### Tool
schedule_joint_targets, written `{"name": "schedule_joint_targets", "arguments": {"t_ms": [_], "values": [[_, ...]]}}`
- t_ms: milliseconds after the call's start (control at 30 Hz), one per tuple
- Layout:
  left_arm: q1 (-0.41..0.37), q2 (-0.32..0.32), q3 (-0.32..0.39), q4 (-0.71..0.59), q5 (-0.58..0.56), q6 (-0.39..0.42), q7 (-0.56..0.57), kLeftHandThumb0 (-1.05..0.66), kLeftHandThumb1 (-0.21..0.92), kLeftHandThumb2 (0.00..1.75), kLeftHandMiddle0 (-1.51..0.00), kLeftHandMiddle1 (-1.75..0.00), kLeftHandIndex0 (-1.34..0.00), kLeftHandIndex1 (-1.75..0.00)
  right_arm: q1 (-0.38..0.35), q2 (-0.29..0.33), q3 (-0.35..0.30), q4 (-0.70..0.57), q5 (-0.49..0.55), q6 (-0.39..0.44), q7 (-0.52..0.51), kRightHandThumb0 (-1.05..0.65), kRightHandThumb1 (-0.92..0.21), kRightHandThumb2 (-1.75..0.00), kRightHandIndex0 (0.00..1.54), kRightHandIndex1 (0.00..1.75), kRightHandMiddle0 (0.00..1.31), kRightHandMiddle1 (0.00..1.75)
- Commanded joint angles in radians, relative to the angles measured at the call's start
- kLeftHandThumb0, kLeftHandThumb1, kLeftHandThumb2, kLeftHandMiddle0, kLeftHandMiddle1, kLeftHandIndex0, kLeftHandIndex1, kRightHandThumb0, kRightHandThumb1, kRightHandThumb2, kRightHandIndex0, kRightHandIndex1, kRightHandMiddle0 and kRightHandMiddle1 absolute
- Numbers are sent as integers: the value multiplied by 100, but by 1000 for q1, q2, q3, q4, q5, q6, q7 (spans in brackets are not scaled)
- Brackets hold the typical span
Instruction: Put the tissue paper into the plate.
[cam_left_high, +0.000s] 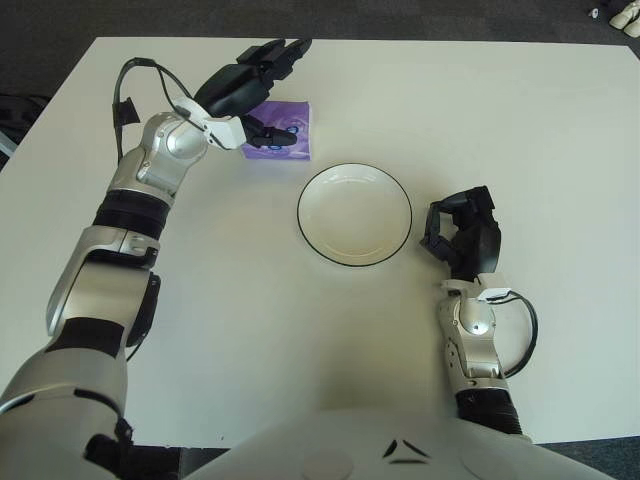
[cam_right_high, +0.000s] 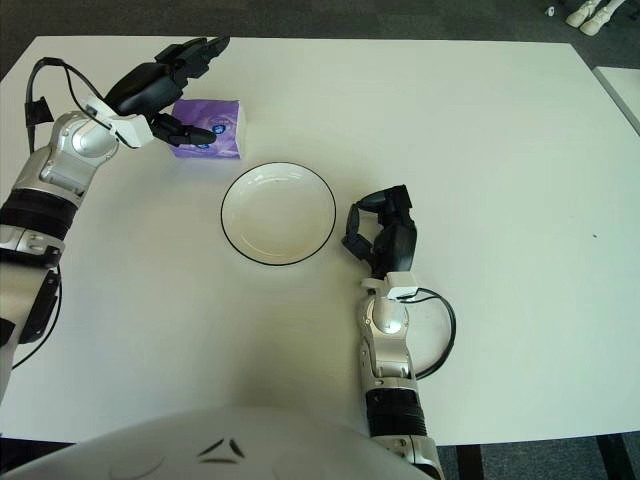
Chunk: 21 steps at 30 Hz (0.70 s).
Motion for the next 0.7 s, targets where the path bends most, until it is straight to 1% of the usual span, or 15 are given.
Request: {"name": "schedule_joint_targets", "arguments": {"t_ms": [0, 133, 200, 300, 433, 567, 667], "values": [[-89, -40, -23, 115, 2, 40, -41, -92, 57, 65, 0, -31, 0, -22, 47, 17, -20, 95, 21, 24, -1, -41, -57, -100, 67, 157, 42, 175], [-139, -69, -50, 199, 24, 78, -50, -88, 51, 72, 0, -31, 0, -22, 47, 19, -22, 92, 22, 25, 0, -41, -57, -100, 67, 157, 42, 175], [-168, -88, -73, 250, 43, 115, -60, -87, 49, 73, 0, -31, 0, -23, 48, 20, -22, 88, 22, 27, 1, -41, -57, -100, 67, 157, 42, 175], [-189, -101, -89, 293, 56, 135, -65, -87, 49, 75, 0, -28, 0, -24, 50, 20, -22, 84, 23, 30, 1, -41, -57, -100, 67, 157, 42, 175], [-212, -127, -114, 374, 72, 156, -66, -90, 51, 74, 0, -22, 0, -23, 53, 22, -23, 78, 14, 33, -10, -41, -57, -100, 67, 157, 42, 175], [-236, -143, -131, 429, 84, 167, -61, -91, 53, 73, 0, -20, 0, -24, 55, 23, -24, 75, 5, 35, -19, -41, -57, -100, 68, 158, 42, 175], [-270, -171, -155, 503, 107, 200, -60, -92, 55, 70, 0, -19, 0, -25, 61, 24, -22, 65, 0, 39, -26, -41, -57, -101, 68, 158, 42, 175]]}}
